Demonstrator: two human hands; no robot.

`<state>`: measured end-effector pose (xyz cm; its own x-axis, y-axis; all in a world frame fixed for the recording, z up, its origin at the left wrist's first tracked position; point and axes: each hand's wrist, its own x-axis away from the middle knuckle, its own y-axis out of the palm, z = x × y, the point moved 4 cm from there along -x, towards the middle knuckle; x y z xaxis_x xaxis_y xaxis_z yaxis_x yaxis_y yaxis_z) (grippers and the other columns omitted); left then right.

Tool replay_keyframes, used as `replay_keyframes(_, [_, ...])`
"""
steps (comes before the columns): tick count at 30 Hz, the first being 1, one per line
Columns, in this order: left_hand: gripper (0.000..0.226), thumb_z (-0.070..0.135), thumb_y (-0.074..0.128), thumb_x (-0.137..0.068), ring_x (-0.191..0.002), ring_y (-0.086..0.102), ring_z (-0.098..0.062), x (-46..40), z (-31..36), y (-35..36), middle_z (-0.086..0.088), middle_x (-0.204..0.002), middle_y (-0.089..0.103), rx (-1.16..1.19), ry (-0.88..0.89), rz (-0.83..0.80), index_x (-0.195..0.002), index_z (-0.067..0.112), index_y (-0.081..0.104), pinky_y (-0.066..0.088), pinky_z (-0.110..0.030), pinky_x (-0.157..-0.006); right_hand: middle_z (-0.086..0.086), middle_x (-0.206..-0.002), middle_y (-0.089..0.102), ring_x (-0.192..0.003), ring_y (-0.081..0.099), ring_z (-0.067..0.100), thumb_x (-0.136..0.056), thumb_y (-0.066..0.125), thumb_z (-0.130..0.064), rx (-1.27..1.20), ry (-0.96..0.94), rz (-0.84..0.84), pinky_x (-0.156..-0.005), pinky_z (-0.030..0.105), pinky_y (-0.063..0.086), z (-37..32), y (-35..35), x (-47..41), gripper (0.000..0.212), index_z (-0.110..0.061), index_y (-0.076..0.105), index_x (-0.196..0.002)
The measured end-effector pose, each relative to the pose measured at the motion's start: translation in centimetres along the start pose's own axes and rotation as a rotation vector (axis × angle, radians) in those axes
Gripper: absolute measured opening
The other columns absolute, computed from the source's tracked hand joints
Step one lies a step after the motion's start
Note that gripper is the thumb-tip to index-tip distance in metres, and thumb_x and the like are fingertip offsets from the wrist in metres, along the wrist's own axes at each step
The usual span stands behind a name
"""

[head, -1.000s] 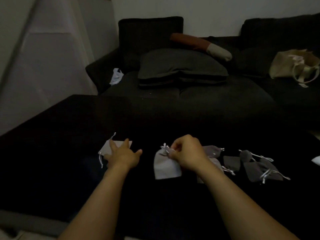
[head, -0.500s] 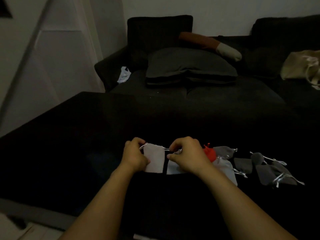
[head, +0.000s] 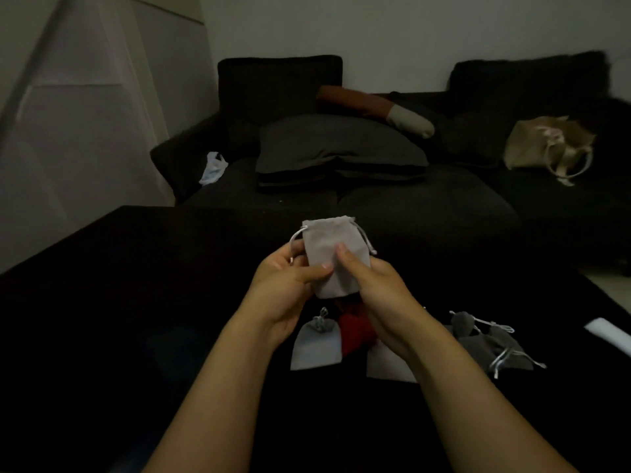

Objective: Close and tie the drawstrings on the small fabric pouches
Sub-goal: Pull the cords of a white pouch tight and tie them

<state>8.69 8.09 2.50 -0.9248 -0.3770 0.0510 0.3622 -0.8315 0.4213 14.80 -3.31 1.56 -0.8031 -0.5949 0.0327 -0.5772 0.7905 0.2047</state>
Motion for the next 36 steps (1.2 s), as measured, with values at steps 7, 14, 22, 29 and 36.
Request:
replay_keyframes(7, [0.036,-0.01,0.067,-0.077,-0.099,0.071,-0.03,-0.7,0.4,3.1,-0.018,-0.104,0.074,-0.242,0.016,-0.073,-0.111,0.004,0.067,0.057,-0.037,-0.08,0.012,-0.103,0.075,-0.1,0.071,0.029,-0.097,0.057,-0.025,-0.068,-0.148,0.149,-0.085,0.041,0.058,-3.4,-4.6,1.5,0.022,-0.013,0.072,-0.107])
replay_keyframes(14, [0.04,0.029,0.066,-0.084,-0.096,0.073,-0.023,-0.7,-2.3,9.0,-0.016,-0.111,0.073,0.262,0.011,-0.028,-0.117,0.008,0.068,0.061,-0.033,-0.077,0.016,-0.102,0.075,-0.089,0.071,0.027,-0.093,0.063,-0.02,-0.212,-0.183,0.286,-0.078,0.041,0.06,-4.3,-8.0,3.1,0.02,-0.009,0.071,-0.106])
replay_keyframes(22, [0.032,0.027,0.065,-0.087,-0.108,0.069,-0.03,0.0,-3.7,11.6,-0.015,-0.112,0.073,0.205,0.067,-0.008,-0.114,0.012,0.07,0.051,-0.047,-0.098,0.003,-0.097,0.077,-0.086,0.074,0.016,-0.093,0.061,-0.011,-0.058,-0.219,0.304,-0.07,0.027,0.06,-5.2,-10.0,3.9,0.024,-0.023,0.07,-0.112])
replay_keyframes(29, [0.019,0.025,0.064,-0.091,-0.104,0.071,-0.025,0.0,-3.5,11.2,-0.01,-0.108,0.075,0.055,0.264,0.123,-0.105,0.019,0.076,0.055,-0.042,-0.092,0.006,-0.098,0.076,-0.093,0.073,0.018,-0.092,0.06,-0.005,0.069,-0.245,0.292,-0.082,0.03,0.058,-5.4,-10.4,4.0,0.023,-0.018,0.071,-0.107])
replay_keyframes(36, [0.029,0.034,0.064,-0.085,-0.101,0.072,-0.025,-0.1,-3.6,11.3,-0.011,-0.104,0.076,0.088,0.219,0.089,-0.105,0.016,0.075,0.055,-0.037,-0.088,0.001,-0.086,0.078,-0.078,0.074,0.009,-0.102,0.046,-0.033,-0.074,-0.23,0.242,-0.065,0.018,0.057,-5.7,-9.2,4.1,0.035,-0.01,0.072,-0.106])
